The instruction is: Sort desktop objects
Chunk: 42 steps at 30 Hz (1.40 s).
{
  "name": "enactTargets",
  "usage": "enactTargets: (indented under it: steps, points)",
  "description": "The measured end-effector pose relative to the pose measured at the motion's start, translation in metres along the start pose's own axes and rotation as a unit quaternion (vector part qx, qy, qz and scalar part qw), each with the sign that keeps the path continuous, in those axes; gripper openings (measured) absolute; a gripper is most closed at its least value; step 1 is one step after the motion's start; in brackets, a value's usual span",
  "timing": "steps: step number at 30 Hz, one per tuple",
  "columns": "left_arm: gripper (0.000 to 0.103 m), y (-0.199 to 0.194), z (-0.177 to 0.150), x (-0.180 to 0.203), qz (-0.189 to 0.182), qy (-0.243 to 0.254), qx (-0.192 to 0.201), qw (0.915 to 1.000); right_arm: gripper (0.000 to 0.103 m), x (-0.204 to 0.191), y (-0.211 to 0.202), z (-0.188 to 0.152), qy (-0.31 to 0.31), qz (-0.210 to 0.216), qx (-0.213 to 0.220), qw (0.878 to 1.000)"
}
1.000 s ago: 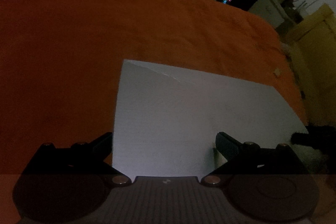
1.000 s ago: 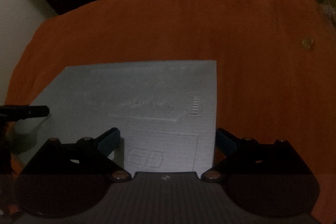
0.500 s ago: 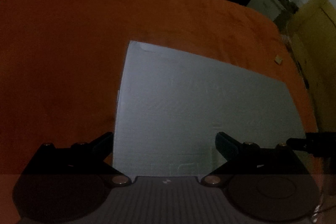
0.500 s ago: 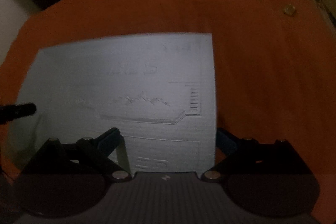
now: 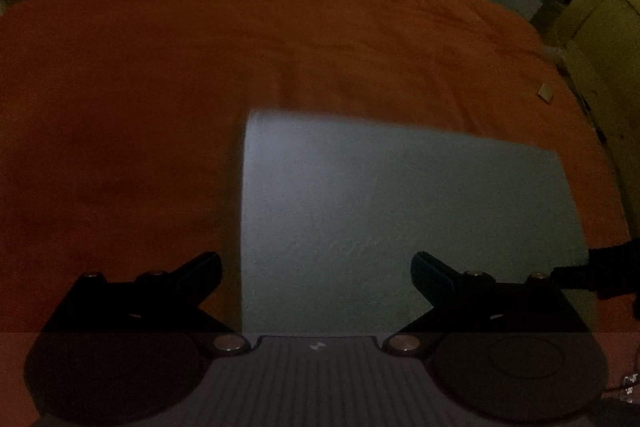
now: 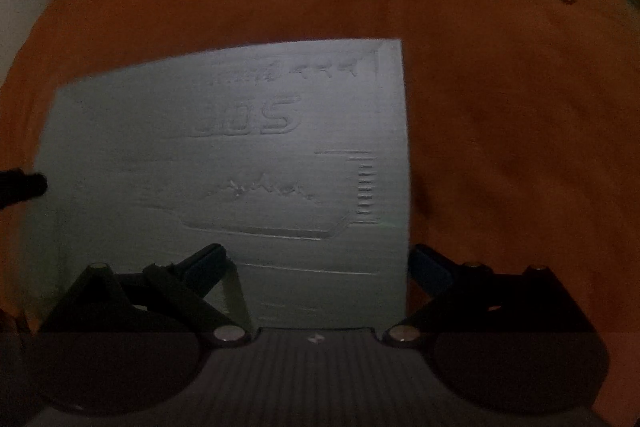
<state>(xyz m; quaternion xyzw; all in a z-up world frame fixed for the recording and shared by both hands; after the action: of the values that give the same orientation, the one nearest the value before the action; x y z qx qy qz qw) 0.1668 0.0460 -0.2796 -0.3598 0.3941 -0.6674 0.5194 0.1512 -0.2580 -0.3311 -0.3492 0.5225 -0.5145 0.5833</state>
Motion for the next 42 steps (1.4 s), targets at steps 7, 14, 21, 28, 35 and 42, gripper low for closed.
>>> enactTargets:
  steps: [7, 14, 21, 28, 35, 42]
  points:
    - [0.102, 0.024, -0.018, 0.013, 0.006, 0.047, -0.042, 0.9980, 0.103, 0.002, -0.002, -0.006, -0.021, -0.008, 0.011, 1.000]
    - [0.103, 0.025, -0.024, 0.005, -0.005, 0.039, -0.030, 0.9988, 0.103, 0.002, -0.003, -0.027, -0.022, -0.004, 0.011, 1.000]
    - [0.102, 0.016, -0.025, 0.001, -0.024, 0.022, -0.040, 0.9986, 0.103, -0.008, -0.004, -0.023, -0.017, -0.002, -0.002, 1.000]
    - [0.102, 0.000, -0.031, 0.001, -0.020, 0.035, -0.033, 0.9987, 0.103, -0.015, -0.022, -0.028, -0.017, -0.008, 0.014, 1.000]
    - [0.102, -0.001, -0.045, -0.002, -0.036, 0.034, -0.058, 0.9971, 0.103, -0.018, -0.024, -0.046, -0.053, -0.015, 0.001, 0.998]
    - [0.102, 0.012, -0.057, 0.008, 0.008, 0.102, -0.061, 0.9929, 0.103, -0.015, -0.002, -0.054, -0.071, -0.024, -0.017, 0.997]
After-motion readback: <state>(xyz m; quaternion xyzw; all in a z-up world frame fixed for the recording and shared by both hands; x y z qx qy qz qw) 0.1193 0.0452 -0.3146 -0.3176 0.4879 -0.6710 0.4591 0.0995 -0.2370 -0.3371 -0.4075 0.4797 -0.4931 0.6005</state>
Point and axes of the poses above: each gripper's, at about its wrist camera, not at the fingertips, and y roughly the way its jaws point, x to its right, z to its top, the point moved 8 cm from there along y, roughly the way its jaws point, and after that the axes turned 7 degrees about y, right-handed, at the moved point
